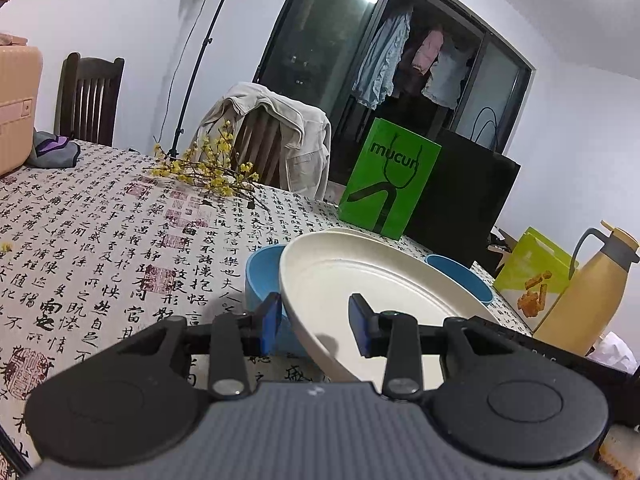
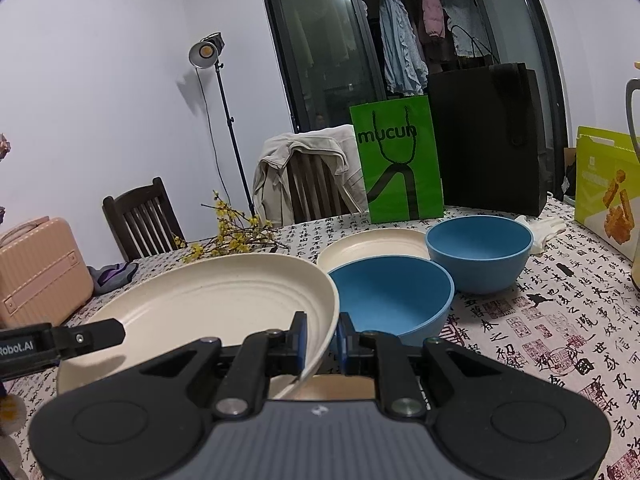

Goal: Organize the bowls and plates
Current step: 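Move the held cream plate over the other cream plate beside the bowls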

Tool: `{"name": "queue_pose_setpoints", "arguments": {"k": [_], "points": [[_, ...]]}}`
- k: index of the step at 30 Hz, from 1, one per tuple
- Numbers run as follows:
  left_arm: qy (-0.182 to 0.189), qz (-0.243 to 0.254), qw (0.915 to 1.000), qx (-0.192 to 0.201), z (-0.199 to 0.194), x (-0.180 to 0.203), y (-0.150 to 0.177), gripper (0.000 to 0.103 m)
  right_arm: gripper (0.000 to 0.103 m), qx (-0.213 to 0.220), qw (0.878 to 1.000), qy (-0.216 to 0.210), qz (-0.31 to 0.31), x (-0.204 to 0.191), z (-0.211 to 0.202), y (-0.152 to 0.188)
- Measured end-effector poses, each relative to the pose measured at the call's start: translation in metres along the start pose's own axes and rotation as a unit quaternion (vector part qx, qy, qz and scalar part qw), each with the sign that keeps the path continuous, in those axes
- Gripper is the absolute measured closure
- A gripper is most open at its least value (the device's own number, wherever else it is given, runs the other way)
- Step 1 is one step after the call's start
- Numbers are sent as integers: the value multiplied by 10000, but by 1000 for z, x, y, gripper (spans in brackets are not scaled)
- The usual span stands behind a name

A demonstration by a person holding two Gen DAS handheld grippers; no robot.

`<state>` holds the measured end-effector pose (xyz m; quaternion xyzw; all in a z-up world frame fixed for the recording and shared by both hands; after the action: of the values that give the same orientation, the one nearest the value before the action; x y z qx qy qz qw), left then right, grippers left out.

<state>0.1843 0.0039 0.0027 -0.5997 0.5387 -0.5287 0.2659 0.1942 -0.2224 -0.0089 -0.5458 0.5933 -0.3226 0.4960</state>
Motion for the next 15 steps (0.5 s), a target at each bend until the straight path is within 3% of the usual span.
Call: {"name": "queue_pose_setpoints", "arguments": {"k": [15], "points": [[55, 29, 10000, -9, -6, 5, 6, 66, 88, 59, 10000, 59, -23, 1, -11, 3]]}}
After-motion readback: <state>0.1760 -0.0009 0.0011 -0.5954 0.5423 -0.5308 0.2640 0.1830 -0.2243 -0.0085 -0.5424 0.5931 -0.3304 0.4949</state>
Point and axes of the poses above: each gripper's, at about its wrist camera, not at the fingertips, and z roughly the way its jaws point, x to its right, y to its underside, the point moved 7 cm from there along z, roughly the way its jaws point, and after that the axes turned 6 degrees about x, right-handed, at the moved point
